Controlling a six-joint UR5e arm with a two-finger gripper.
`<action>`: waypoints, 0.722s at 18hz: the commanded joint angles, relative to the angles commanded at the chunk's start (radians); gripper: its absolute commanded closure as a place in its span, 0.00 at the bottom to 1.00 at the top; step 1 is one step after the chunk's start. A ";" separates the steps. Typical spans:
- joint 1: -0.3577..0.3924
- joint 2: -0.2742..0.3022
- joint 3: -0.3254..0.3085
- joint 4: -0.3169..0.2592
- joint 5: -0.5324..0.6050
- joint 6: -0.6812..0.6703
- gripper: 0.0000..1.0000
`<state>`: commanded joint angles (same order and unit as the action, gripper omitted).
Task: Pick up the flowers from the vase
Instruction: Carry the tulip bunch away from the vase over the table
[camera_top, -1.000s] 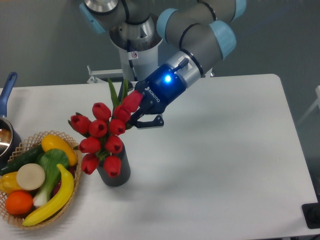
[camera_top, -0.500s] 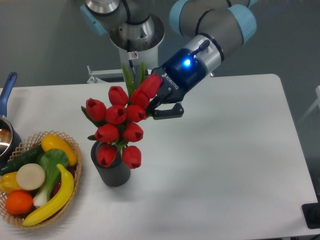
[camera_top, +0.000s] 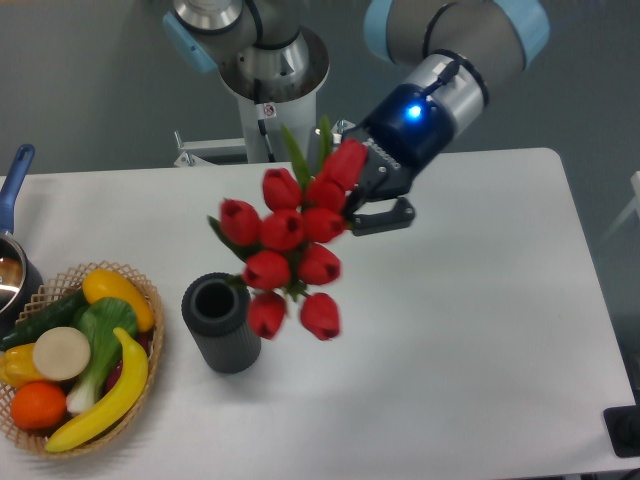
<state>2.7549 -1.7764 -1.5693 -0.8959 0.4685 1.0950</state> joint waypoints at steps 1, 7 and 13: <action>0.008 0.002 0.000 0.003 0.065 0.012 0.92; 0.063 0.003 0.005 0.003 0.297 0.048 0.91; 0.129 -0.006 0.035 0.000 0.384 0.083 0.93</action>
<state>2.8838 -1.7825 -1.5340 -0.8958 0.8526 1.1781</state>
